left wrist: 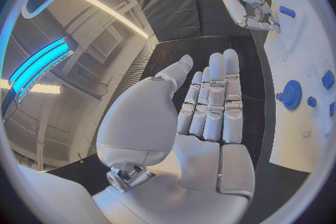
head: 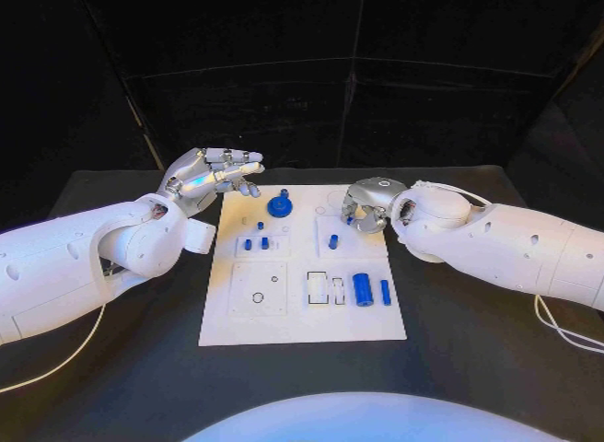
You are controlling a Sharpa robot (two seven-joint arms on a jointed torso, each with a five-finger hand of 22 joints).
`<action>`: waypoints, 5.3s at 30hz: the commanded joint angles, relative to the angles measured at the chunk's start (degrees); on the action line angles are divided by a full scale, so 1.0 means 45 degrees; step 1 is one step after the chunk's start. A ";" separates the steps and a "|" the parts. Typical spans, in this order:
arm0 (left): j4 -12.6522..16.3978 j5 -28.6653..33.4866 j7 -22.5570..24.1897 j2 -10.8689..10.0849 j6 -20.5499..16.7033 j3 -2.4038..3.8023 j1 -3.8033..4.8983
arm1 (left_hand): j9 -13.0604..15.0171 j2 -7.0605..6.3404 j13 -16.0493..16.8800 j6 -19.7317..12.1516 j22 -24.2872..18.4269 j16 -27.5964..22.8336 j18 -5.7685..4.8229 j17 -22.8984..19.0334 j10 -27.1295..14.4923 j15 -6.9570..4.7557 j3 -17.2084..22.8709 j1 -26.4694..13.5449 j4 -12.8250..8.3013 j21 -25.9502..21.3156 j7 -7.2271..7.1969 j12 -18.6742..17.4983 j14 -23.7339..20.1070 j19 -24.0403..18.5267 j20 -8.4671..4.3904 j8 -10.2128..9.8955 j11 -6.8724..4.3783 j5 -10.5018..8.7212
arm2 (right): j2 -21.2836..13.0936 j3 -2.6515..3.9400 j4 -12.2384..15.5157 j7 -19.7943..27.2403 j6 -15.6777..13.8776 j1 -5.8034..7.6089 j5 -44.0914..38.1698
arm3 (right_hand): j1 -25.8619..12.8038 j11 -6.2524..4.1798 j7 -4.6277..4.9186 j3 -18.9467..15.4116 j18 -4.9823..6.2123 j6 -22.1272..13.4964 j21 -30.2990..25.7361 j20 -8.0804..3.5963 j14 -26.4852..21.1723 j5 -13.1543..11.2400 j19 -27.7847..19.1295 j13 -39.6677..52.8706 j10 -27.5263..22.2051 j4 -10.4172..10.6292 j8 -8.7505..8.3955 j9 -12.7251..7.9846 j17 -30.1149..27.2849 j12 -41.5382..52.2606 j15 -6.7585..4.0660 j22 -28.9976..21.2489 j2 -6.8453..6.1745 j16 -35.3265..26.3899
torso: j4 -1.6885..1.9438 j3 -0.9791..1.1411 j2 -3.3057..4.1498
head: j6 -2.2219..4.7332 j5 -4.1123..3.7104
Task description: Assemble the parts on the task board
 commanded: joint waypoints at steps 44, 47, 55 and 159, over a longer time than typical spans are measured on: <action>-0.0205 0.0051 -0.0056 0.0087 0.0278 0.0006 0.0020 | -0.0016 0.0070 -0.0015 -0.0169 -0.0076 -0.0143 0.0154 -0.0013 -0.0187 0.0010 -0.0103 0.0069 -0.0026 -0.0103 0.0020 -0.0101 0.0130 0.0113 -0.0032 0.0078 0.0031 0.0037 | 0.0405 -0.0057 0.3526 0.0326 -0.1017 0.0060 0.0743 | -0.0601 -0.0179 0.0032 -0.0056 -0.0015 0.0096 0.0189 0.0034 0.0405 -0.0237 -0.0049 0.0037 0.0335 0.0017 -0.0145 -0.0028 0.0014 -0.0241 -0.0029 0.0110 -0.0169 0.0175 | -0.0013 0.0004 0.0014 | -0.0269 0.1575; -0.0228 0.0051 -0.0081 0.0143 0.0294 0.0006 0.0022 | -0.0016 0.0070 -0.0015 -0.0169 -0.0076 -0.0144 0.0154 -0.0013 -0.0188 0.0010 -0.0103 0.0069 -0.0026 -0.0103 0.0020 -0.0101 0.0130 0.0113 -0.0032 0.0079 0.0031 0.0037 | 0.0747 -0.0258 0.3289 0.0388 -0.0706 0.0057 0.0707 | -0.0613 -0.0170 0.0040 -0.0064 -0.0007 0.0063 0.0174 0.0041 0.0399 -0.0197 -0.0085 0.0033 0.0300 0.0022 -0.0175 -0.0035 -0.0005 -0.0282 -0.0022 0.0069 -0.0131 0.0173 | 0.0014 -0.0008 0.0012 | -0.0317 0.1634; -0.0263 0.0051 -0.0104 0.0243 0.0315 0.0006 0.0024 | -0.0016 0.0071 -0.0014 -0.0176 -0.0085 -0.0152 0.0152 -0.0012 -0.0194 0.0013 -0.0112 0.0063 -0.0023 -0.0110 0.0024 -0.0100 0.0130 0.0116 -0.0030 0.0080 0.0035 0.0036 | 0.1425 -0.0490 0.2825 0.0455 -0.0189 -0.0098 0.0343 | -0.0632 -0.0161 0.0050 -0.0080 -0.0005 0.0042 0.0168 0.0047 0.0393 -0.0164 -0.0104 0.0032 0.0282 0.0028 -0.0194 -0.0039 -0.0024 -0.0307 -0.0015 0.0053 -0.0112 0.0167 | 0.0000 -0.0006 0.0007 | -0.0453 0.1865; -0.0399 0.0051 -0.0208 0.0343 0.0660 0.0003 0.0024 | -0.0005 0.0093 0.0011 -0.0306 -0.0338 -0.0310 0.0144 0.0025 -0.0299 0.0066 -0.0404 -0.0133 0.0109 -0.0319 0.0051 -0.0034 0.0164 0.0191 0.0025 0.0152 0.0067 0.0035 | -0.0903 -0.0361 0.3906 -0.0374 -0.0688 0.0017 0.2604 | -0.1364 0.0449 0.0538 -0.4818 0.0161 -0.3139 -0.1877 0.0534 -0.0631 0.0886 -0.0784 0.0073 -0.3153 0.1007 -0.0848 -0.0084 -0.3832 -0.0112 0.0504 -0.2169 -0.0650 -0.2476 | -0.0018 -0.0018 -0.0007 | -0.0424 0.1899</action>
